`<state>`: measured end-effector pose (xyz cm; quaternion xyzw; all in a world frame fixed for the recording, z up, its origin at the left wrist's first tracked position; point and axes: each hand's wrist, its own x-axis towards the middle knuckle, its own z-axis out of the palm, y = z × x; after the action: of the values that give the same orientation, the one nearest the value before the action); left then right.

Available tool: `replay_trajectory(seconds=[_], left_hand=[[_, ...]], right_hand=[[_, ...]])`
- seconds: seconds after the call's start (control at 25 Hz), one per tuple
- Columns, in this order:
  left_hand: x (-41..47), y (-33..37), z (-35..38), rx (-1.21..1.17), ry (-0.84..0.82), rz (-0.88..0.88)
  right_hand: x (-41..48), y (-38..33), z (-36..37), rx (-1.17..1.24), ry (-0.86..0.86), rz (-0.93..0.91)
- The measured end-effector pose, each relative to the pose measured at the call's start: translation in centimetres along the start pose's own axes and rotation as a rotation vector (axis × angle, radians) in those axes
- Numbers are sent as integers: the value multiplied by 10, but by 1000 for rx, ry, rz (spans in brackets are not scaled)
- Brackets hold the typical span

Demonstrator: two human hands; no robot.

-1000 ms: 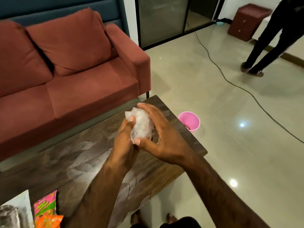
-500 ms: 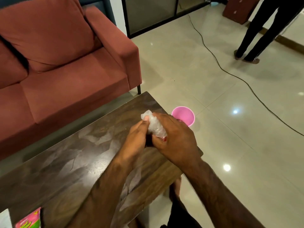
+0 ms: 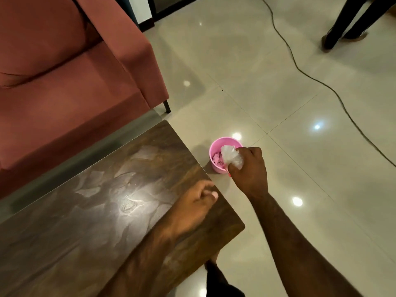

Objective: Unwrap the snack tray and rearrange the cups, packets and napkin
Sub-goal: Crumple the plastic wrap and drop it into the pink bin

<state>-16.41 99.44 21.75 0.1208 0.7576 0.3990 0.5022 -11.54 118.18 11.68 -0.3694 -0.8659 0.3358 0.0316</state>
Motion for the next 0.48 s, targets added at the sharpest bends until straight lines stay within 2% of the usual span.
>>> replay_trajectory(seconds=[0.08,0.24,0.36,0.48], left_hand=[[31,-5,4,135,39,44],[147,-21,7,632,199,263],[234,-42,16,840,176,218],[279,-66,32,878,124,166]], right_hand=[[35,15,22,-33,-55,15],[80,56,76,-69,-94,17],[110,97,114,-85,-76,52],[145,127,143,-125,-106,60]])
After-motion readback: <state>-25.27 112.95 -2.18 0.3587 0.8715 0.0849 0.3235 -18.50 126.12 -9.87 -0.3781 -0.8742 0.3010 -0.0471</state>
